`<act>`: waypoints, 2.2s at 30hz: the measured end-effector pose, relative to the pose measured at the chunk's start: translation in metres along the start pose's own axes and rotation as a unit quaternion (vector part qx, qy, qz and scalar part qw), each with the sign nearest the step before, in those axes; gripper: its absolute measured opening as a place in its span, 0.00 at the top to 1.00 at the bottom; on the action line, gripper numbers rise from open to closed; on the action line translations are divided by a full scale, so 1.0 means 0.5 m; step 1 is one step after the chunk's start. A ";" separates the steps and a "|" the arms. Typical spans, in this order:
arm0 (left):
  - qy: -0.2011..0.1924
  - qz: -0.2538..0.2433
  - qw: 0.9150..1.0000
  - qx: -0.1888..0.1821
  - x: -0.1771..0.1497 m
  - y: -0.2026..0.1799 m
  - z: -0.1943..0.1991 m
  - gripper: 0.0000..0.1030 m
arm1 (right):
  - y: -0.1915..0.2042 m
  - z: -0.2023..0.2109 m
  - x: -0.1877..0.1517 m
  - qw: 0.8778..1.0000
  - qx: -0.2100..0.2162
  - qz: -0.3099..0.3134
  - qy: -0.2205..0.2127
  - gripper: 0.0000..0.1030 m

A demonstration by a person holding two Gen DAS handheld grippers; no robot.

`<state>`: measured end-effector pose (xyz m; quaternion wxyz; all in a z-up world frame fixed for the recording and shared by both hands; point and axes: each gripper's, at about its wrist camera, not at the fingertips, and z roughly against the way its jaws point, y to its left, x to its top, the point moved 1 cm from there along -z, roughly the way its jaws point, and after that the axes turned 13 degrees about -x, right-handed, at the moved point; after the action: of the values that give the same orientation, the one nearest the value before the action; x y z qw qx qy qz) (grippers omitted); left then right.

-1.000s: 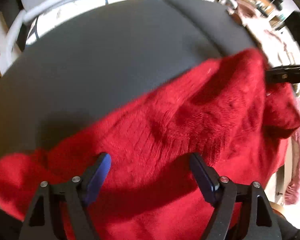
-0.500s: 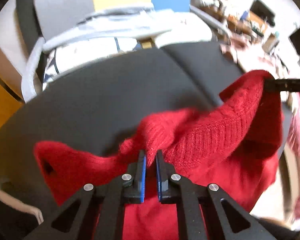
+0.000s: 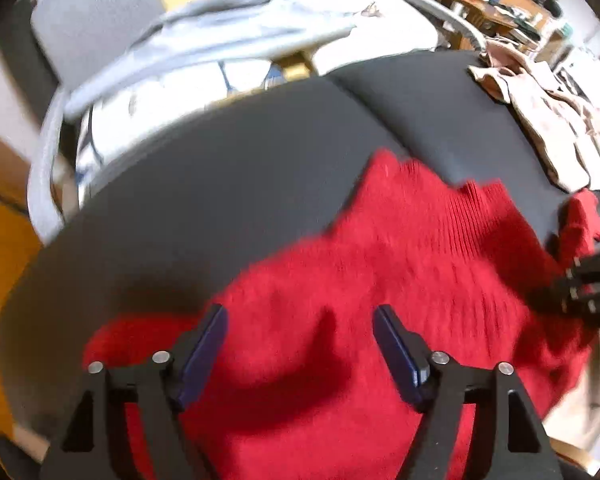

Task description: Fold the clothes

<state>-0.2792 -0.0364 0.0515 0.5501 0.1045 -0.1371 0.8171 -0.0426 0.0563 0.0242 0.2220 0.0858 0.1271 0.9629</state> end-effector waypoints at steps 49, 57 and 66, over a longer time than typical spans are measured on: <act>-0.063 0.118 0.980 0.151 -0.157 -0.020 -0.006 0.32 | -0.341 0.258 -0.056 0.933 -0.227 -0.263 -0.089 0.71; -0.033 0.068 0.987 0.139 -0.189 -0.153 -0.068 0.32 | -0.458 0.268 -0.169 0.892 -0.093 -0.436 -0.078 0.57; -0.032 0.214 0.971 0.100 -0.193 -0.084 -0.085 0.08 | -0.537 0.190 -0.180 0.755 -0.035 -0.653 -0.039 0.56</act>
<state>-0.2053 -0.0908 -0.0150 0.3447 0.1534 -0.0911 0.9216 0.1674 0.2688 0.0292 0.8047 0.0119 0.1100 0.5833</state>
